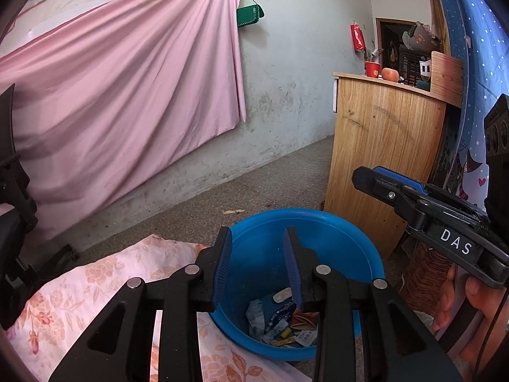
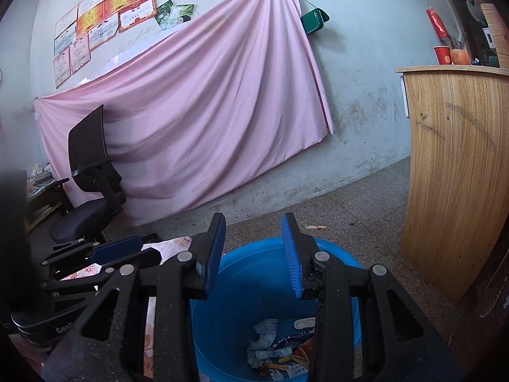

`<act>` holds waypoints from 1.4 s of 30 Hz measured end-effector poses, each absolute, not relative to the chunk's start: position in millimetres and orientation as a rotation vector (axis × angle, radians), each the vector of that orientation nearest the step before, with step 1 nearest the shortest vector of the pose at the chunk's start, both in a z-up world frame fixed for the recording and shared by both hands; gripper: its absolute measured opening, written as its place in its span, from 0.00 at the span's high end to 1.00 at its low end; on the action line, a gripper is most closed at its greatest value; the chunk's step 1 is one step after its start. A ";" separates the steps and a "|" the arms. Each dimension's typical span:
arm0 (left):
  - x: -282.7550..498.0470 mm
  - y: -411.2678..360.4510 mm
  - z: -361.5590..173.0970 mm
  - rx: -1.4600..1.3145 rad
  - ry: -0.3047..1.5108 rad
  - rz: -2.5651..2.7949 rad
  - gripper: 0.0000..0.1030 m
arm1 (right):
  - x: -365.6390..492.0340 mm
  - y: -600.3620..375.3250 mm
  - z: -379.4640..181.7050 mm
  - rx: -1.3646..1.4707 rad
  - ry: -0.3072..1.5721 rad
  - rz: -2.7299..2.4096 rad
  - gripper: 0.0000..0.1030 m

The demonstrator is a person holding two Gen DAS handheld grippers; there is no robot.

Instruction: Collect trash

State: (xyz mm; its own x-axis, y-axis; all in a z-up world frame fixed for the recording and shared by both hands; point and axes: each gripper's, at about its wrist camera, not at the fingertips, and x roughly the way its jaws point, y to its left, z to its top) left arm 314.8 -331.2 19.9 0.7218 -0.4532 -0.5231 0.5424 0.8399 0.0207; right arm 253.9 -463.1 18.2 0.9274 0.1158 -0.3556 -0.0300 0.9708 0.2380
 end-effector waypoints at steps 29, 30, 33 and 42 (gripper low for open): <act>268.8 -235.2 50.7 0.058 0.513 -0.385 0.29 | 218.7 -437.1 40.0 0.213 0.269 0.007 0.00; 265.3 -229.8 53.2 0.045 0.504 -0.377 0.21 | 215.7 -434.8 40.6 0.208 0.263 0.004 0.00; 253.8 -215.2 60.0 0.015 0.481 -0.353 0.11 | 205.9 -429.8 41.7 0.208 0.247 -0.003 0.00; 209.4 -171.8 62.0 -0.011 0.412 -0.271 0.02 | 169.3 -408.2 49.8 0.195 0.172 0.018 0.00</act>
